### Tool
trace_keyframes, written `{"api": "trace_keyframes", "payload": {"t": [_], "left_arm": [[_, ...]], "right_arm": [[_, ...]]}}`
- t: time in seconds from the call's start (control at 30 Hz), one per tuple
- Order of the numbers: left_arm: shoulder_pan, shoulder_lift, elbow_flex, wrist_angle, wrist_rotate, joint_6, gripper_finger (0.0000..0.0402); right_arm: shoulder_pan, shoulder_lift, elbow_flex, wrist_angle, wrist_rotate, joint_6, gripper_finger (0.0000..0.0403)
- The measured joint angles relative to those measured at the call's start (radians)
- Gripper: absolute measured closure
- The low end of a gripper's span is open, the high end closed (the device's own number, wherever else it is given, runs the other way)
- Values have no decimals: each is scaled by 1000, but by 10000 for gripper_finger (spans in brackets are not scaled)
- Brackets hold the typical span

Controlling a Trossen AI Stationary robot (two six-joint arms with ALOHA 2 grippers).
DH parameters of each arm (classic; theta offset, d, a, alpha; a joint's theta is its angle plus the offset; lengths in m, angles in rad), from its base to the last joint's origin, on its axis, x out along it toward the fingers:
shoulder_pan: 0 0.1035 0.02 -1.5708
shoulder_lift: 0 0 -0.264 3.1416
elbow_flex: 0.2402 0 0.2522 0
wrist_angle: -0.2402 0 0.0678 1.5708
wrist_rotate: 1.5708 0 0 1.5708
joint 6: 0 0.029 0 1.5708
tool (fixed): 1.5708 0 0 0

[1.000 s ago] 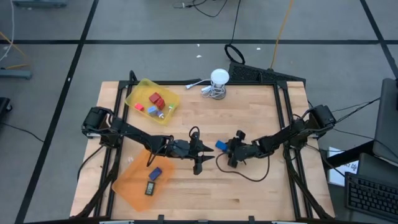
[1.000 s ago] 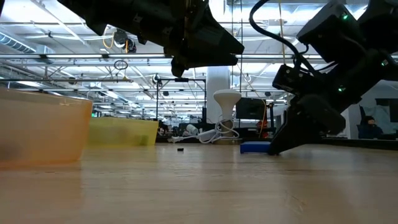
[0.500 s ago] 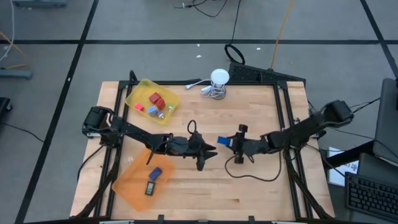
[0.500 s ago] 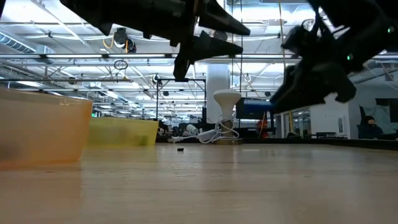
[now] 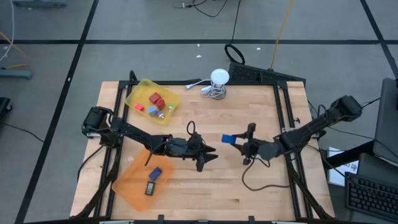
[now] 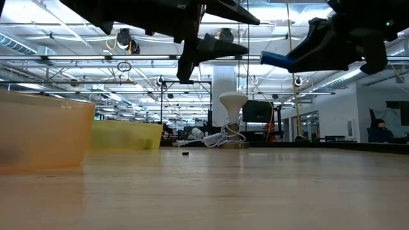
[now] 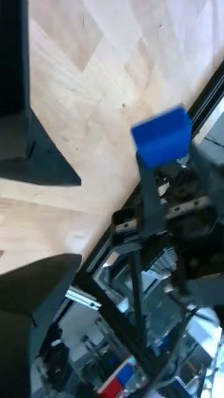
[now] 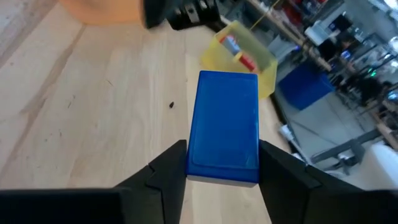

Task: Pick & Place Office items
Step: Put the blue digital timer into the orange bin

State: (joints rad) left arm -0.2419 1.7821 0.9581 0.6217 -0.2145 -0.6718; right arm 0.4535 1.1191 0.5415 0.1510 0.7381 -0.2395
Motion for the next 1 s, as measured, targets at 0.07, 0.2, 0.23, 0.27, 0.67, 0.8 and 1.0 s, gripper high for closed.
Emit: {"api": "trace_keyframes", "payload": {"t": [0.07,0.2,0.23,0.27,0.67,0.8,1.0], "left_arm": [[2,0,0,3,-29,-14,188],[8,0,0,-1,-79,-41,144],[8,0,0,-4,-85,-39,136],[7,0,0,-5,-97,-30,129],[14,0,0,3,-191,-26,105],[13,0,0,9,-190,-40,114],[12,0,0,10,-190,-42,123]], "right_arm": [[28,1,0,6,34,-16,243],[54,7,0,32,50,-17,242],[58,10,0,50,49,-17,243],[60,13,1,68,48,-17,245],[59,99,1,167,19,-43,243],[59,122,1,234,19,-78,243],[59,127,1,243,20,-79,243]]}}
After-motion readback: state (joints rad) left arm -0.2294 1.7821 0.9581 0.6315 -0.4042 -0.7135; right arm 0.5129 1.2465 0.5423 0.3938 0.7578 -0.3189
